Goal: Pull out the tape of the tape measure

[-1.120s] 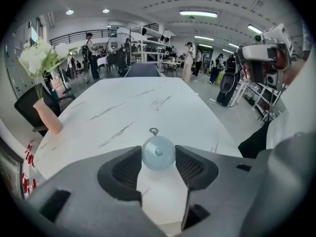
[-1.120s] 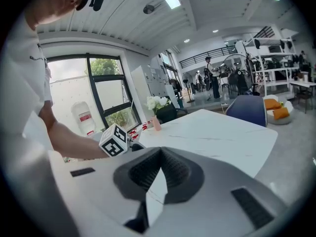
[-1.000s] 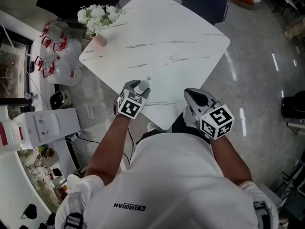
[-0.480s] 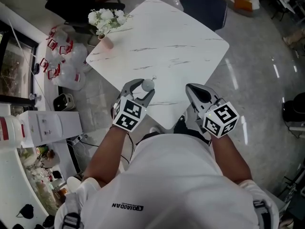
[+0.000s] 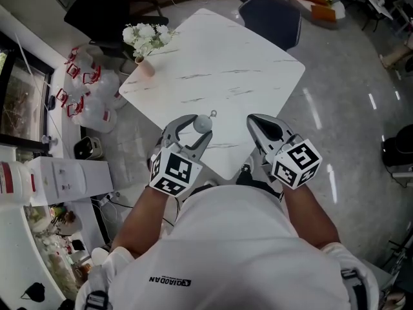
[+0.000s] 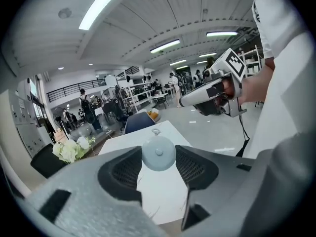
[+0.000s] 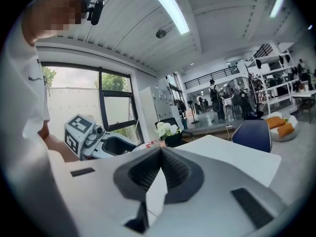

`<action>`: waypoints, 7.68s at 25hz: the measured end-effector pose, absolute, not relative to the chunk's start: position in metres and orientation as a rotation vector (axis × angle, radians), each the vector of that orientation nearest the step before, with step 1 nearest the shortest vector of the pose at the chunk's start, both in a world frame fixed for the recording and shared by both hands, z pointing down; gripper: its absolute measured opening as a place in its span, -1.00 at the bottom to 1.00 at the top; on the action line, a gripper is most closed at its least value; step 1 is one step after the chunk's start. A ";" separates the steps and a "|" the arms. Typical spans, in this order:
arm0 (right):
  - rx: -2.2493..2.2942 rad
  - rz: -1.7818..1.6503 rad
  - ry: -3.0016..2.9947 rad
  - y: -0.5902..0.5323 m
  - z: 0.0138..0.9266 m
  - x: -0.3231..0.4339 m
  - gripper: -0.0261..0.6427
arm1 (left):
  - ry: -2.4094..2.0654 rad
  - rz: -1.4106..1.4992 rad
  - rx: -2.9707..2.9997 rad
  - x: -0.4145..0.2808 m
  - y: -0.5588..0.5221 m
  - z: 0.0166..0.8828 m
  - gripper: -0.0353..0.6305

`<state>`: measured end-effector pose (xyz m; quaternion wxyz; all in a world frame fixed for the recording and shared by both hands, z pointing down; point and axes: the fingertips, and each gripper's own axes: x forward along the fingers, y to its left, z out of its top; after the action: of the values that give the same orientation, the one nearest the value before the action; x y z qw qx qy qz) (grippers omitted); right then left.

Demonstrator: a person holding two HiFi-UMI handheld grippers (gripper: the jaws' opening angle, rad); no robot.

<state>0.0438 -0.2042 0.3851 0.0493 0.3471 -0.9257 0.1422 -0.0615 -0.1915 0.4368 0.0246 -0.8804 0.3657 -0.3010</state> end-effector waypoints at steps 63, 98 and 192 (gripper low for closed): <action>0.910 0.761 -2.967 -0.195 0.360 0.016 -0.87 | 1.067 -0.801 -2.599 -0.059 -0.183 0.390 -0.24; 1.178 0.449 -3.004 -0.197 0.307 0.066 -0.88 | 1.167 -0.698 -2.497 -0.087 -0.187 0.339 -0.23; 1.512 0.714 -2.686 -0.274 0.419 0.137 -0.87 | 1.460 -0.875 -2.646 -0.134 -0.246 0.440 -0.23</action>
<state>0.1368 -0.2740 0.4188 -0.0114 0.4779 -0.8489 0.2256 -0.1337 -0.2457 0.4396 -0.0022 -0.8411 0.4640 -0.2780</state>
